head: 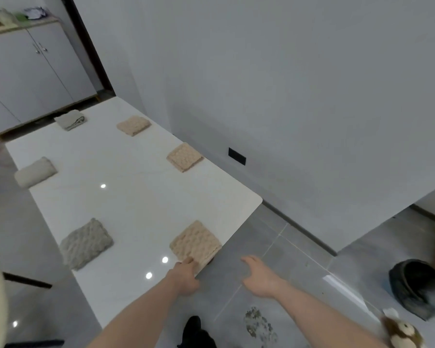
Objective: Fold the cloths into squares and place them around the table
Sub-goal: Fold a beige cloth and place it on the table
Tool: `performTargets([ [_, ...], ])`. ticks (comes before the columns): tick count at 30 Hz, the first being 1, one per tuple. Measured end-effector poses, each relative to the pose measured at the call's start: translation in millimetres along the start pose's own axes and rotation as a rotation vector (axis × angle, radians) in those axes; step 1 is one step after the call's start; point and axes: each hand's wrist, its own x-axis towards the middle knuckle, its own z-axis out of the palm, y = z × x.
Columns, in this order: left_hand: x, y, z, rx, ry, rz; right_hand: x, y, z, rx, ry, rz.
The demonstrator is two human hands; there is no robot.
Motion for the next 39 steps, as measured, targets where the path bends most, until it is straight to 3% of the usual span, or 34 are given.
performTargets([
  [7,-19.1,-19.3,-15.9,-0.078,0.046,0.081,19.8,-41.4,30.2,0.082,0.033,0.022],
  [17,-14.8,-124.1,-45.0,-0.011,0.023,0.050,54.0,-98.9,104.0,0.339,0.096,0.106],
  [27,39.4,-76.3,-63.7,0.000,-0.071,0.112,88.9,-85.1,97.0,0.417,0.051,0.148],
  [34,59.4,-63.7,-68.4,-0.085,-0.154,0.074,107.3,-74.8,80.1,0.343,-0.016,0.126],
  [39,59.2,-75.3,-73.9,-0.138,-0.117,0.056,98.6,-81.7,66.2,0.240,-0.052,0.121],
])
